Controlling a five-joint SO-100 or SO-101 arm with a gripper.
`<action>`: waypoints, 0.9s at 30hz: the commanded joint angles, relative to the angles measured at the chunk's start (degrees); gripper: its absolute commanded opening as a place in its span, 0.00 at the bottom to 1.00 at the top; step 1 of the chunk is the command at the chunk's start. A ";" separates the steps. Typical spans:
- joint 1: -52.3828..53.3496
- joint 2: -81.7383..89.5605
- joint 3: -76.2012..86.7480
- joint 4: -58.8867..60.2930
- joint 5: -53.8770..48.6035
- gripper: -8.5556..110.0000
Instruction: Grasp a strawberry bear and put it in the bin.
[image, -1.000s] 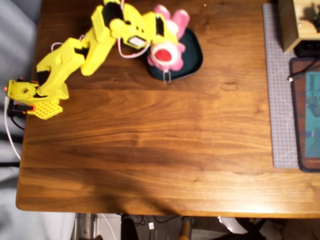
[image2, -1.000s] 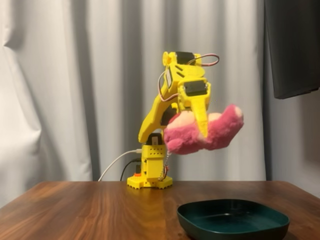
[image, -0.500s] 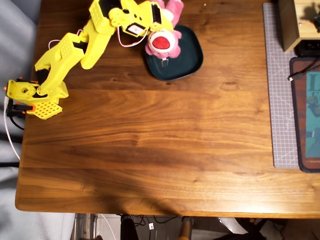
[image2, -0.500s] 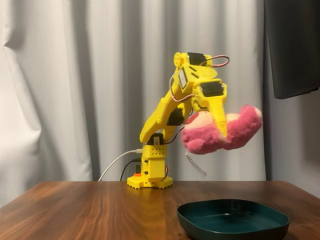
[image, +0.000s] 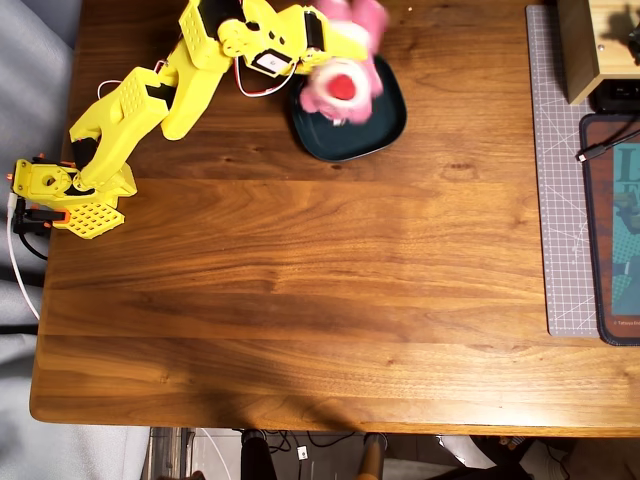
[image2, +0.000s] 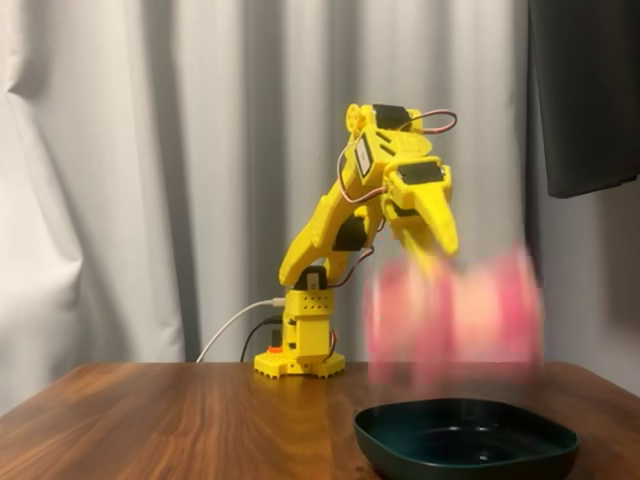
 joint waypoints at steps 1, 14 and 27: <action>0.18 0.88 -3.34 2.37 -0.53 0.34; -3.52 13.62 -0.70 3.08 -0.44 0.07; -15.73 79.72 62.23 -4.83 -1.14 0.07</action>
